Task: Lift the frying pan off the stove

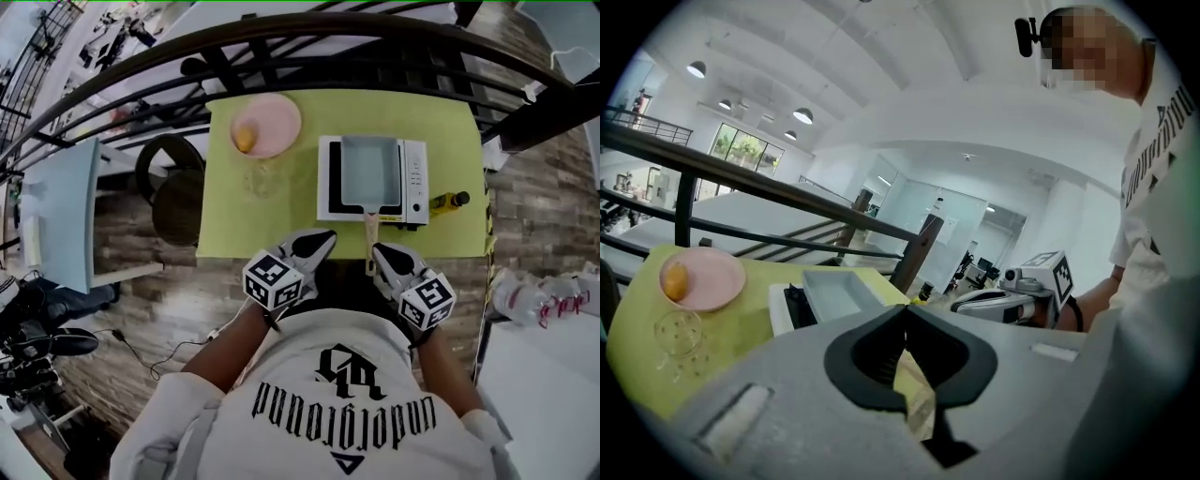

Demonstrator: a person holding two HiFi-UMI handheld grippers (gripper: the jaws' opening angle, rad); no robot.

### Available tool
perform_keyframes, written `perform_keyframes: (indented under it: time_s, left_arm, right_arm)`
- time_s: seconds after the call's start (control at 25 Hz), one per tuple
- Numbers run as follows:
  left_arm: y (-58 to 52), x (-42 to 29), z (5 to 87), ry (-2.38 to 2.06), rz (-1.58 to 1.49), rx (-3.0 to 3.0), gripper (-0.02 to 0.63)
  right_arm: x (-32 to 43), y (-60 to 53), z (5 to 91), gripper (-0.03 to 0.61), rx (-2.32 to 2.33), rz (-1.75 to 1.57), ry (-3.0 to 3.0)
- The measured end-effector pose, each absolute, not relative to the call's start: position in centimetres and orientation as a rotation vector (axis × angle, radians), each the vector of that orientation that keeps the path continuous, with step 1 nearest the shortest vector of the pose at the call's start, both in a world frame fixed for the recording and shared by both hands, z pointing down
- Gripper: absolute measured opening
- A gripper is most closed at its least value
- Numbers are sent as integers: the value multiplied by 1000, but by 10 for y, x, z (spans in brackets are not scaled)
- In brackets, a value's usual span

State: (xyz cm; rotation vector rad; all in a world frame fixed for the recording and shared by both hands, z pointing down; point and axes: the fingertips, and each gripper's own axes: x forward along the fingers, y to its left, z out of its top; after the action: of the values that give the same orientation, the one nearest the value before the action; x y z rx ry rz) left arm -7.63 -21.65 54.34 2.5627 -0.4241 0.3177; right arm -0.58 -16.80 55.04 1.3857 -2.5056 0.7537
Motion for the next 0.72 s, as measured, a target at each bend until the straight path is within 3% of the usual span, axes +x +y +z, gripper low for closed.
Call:
perform_keyframes:
  time_s: [0.4,0.72]
  left_arm:
    - [-222,-49,600,-363,374,2434,84]
    - [-212,-8,644,-255,384,2277,188]
  right_arm:
    - [18,-165,611,97,1311,994,-2418]
    - [29,-156,648,185,1216,1215,-2397]
